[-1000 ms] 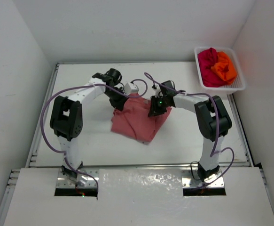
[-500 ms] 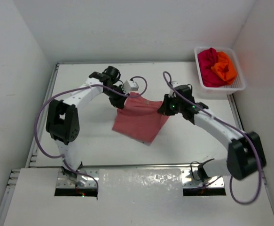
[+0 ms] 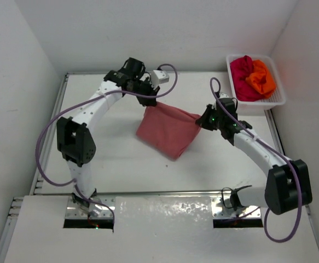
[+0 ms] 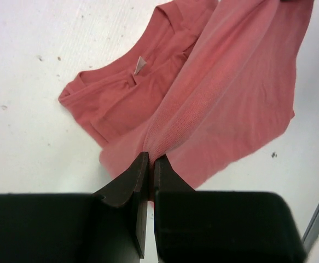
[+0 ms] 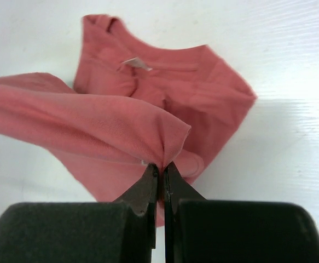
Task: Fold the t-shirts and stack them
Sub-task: Fold the long partially folded tshirt into a neat square
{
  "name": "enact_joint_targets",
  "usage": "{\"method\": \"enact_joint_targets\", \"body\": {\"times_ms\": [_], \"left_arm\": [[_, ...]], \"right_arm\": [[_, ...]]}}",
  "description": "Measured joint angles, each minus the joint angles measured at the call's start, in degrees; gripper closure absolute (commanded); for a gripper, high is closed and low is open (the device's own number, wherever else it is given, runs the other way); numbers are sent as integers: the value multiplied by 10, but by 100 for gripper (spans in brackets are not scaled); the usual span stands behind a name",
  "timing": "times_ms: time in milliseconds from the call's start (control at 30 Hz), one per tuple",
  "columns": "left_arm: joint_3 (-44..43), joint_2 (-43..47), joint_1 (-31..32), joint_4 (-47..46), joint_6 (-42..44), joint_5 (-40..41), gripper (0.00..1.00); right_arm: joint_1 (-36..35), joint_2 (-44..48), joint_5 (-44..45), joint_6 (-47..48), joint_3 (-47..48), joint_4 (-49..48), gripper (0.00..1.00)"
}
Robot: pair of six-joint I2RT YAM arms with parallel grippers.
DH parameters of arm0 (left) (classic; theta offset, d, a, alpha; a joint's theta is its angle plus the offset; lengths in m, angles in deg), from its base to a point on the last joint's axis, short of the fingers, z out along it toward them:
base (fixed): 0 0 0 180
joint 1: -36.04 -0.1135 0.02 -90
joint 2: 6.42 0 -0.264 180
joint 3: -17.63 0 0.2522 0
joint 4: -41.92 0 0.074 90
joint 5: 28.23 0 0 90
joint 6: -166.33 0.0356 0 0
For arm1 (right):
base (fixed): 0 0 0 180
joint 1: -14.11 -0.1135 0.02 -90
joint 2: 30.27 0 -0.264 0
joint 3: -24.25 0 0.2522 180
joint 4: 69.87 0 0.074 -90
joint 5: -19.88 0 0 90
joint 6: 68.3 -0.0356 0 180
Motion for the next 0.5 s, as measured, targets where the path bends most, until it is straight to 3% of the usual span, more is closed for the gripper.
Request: {"method": "enact_joint_targets", "body": {"times_ms": [267,500], "left_arm": [[12,-89,4,-69,-51,32,100],[15,-115,7,-145,-92,90,97]], "right_arm": [[27,-84,5,-11,12,-26,100],[29,-132,29,-19,30,-48,100]]}}
